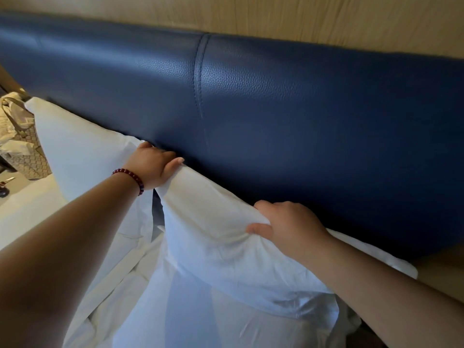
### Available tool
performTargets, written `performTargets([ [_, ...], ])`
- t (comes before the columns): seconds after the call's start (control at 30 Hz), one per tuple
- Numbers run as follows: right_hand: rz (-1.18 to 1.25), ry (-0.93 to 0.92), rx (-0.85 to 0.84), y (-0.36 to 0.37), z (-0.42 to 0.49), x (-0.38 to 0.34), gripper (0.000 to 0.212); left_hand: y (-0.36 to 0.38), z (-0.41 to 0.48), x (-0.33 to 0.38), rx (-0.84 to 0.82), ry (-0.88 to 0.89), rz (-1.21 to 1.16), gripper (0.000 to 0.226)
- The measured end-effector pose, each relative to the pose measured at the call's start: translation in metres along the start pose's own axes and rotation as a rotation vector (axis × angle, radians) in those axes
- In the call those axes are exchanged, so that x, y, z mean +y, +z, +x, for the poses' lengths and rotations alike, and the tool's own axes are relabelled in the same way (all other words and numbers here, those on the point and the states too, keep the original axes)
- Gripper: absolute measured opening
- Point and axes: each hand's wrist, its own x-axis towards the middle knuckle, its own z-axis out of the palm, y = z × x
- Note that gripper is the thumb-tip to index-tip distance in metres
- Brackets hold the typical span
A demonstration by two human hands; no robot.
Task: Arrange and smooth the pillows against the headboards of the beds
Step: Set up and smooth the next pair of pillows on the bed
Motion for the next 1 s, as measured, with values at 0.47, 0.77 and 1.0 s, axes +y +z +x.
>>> performTargets([
  [0.47,-0.261,-0.066,0.331,0.021,-0.014,-0.006,0.056,-0.005,-0.033,0.087,0.136,0.208,-0.048,0.057],
  [0.77,-0.398,-0.197,0.558,0.021,-0.067,0.007,0.036,-0.03,-0.055,0.139,0.259,0.109,-0.194,0.055],
  [1.0,-0.421,-0.122,0.52,0.03,-0.1,0.069,0.05,0.004,-0.077,0.175,0.255,-0.292,-0.325,0.06],
])
